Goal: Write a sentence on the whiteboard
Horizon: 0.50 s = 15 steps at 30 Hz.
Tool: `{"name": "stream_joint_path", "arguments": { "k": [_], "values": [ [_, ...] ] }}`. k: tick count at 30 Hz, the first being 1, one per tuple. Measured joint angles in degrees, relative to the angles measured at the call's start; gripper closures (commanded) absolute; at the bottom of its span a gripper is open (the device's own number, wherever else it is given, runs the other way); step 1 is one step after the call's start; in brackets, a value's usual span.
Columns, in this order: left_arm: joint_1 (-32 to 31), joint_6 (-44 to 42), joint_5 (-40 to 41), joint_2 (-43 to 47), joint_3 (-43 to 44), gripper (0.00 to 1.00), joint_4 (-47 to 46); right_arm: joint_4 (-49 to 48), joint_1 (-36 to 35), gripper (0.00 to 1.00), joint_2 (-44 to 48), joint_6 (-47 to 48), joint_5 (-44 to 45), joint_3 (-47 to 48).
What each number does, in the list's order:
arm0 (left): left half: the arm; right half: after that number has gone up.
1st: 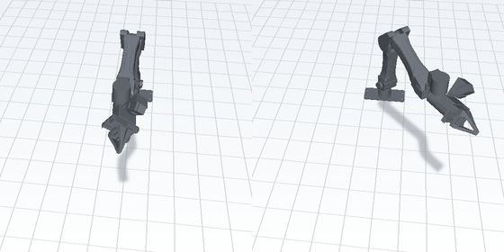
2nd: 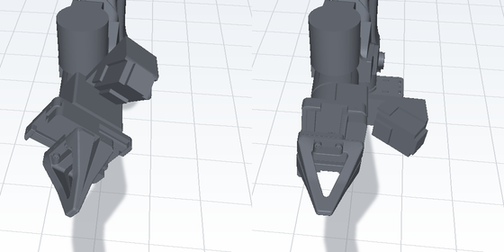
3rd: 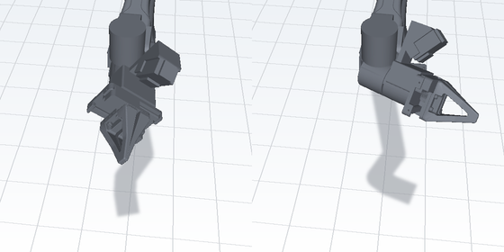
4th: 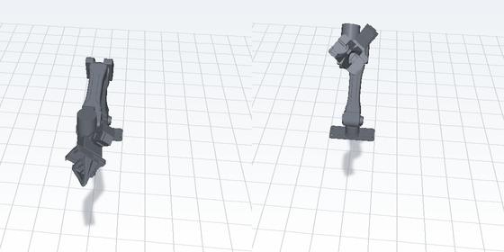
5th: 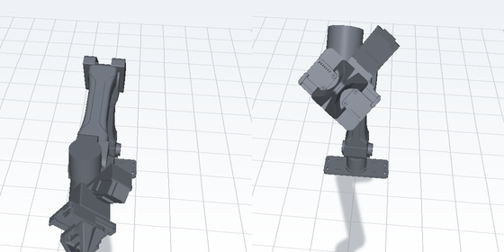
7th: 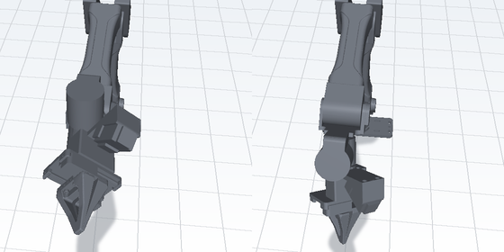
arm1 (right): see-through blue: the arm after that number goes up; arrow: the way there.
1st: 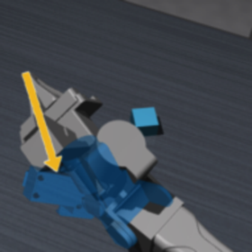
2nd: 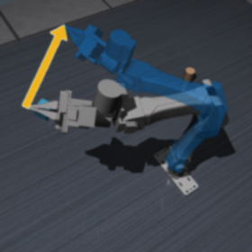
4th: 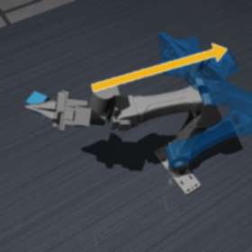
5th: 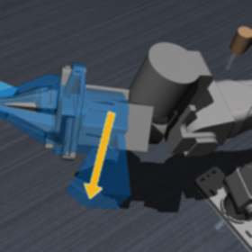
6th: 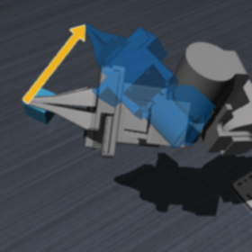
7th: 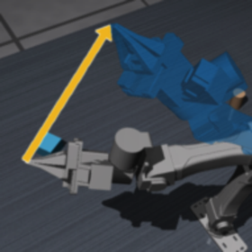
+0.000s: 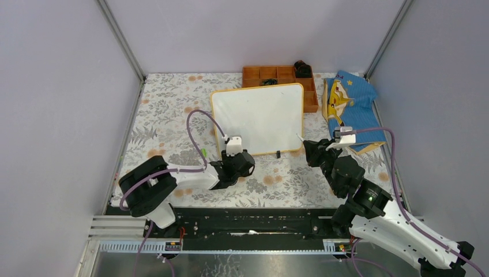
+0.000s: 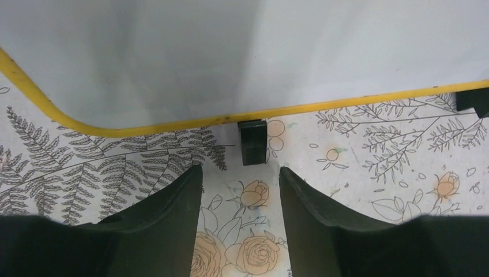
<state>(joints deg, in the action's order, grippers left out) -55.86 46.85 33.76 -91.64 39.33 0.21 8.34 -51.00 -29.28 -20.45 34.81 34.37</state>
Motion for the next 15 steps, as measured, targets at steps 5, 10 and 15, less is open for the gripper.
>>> {"name": "stream_joint_path", "arguments": {
  "k": [5,10,15],
  "values": [
    [-0.5,0.4,-0.7,3.6,-1.2,0.25,1.1,0.1,0.0,1.00,-0.1,-0.2,-1.1,0.3],
    [-1.8,0.8,-1.2,14.6,-2.4,0.10,4.2,0.6,0.0,1.00,-0.1,0.0,-2.6,1.0],
    [-1.9,-1.3,-0.9,28.9,-3.3,0.01,7.4,0.7,0.0,1.00,-0.1,1.4,-4.0,1.8]
  ]
}}
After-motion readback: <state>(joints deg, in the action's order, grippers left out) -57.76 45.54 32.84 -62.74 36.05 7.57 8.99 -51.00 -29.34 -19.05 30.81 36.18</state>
